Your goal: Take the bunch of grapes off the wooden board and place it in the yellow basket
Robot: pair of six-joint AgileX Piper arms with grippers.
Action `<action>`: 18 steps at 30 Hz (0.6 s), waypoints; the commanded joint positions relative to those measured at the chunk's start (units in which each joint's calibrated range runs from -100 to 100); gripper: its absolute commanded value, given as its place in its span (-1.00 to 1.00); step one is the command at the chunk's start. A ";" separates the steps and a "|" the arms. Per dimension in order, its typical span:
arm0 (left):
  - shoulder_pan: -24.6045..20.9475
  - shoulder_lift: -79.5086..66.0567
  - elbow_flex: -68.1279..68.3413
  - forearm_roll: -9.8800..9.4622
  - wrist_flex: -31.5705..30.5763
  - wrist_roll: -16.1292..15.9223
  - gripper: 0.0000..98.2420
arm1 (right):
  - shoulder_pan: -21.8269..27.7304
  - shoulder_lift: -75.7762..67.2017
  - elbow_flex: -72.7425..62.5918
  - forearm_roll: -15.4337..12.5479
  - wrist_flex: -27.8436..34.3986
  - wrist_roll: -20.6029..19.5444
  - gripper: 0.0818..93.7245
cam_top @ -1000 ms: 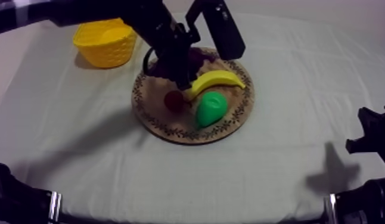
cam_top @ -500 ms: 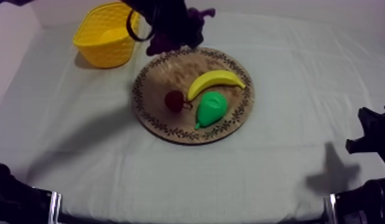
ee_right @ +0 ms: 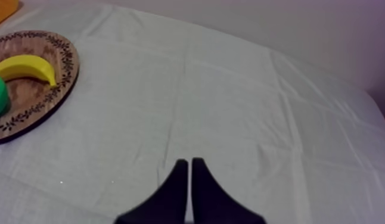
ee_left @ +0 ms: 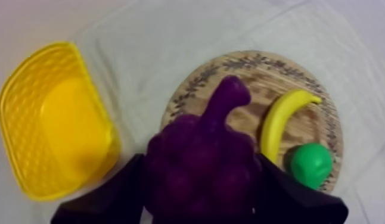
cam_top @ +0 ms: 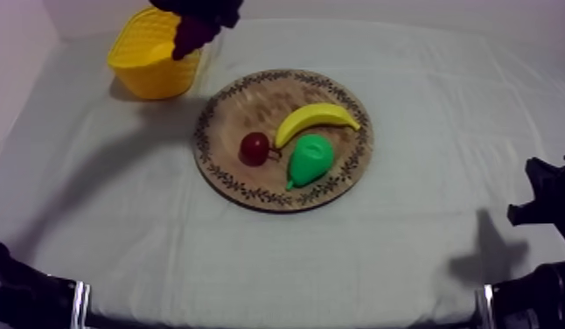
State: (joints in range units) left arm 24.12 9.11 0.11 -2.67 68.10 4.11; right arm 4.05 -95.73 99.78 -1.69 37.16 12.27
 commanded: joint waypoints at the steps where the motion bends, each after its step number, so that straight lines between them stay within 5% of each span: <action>1: -2.49 -0.02 1.30 0.26 -0.39 0.00 -0.27 | 0.01 -0.02 -0.01 0.01 0.02 0.01 -0.99; 18: -11.90 7.52 -2.05 1.97 0.57 -1.65 -0.24 | 0.01 -0.02 -0.01 0.01 0.02 0.01 -0.99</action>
State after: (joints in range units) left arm 12.59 15.01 -0.23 -0.78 68.02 2.56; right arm 4.05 -95.73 99.78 -1.69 37.16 12.27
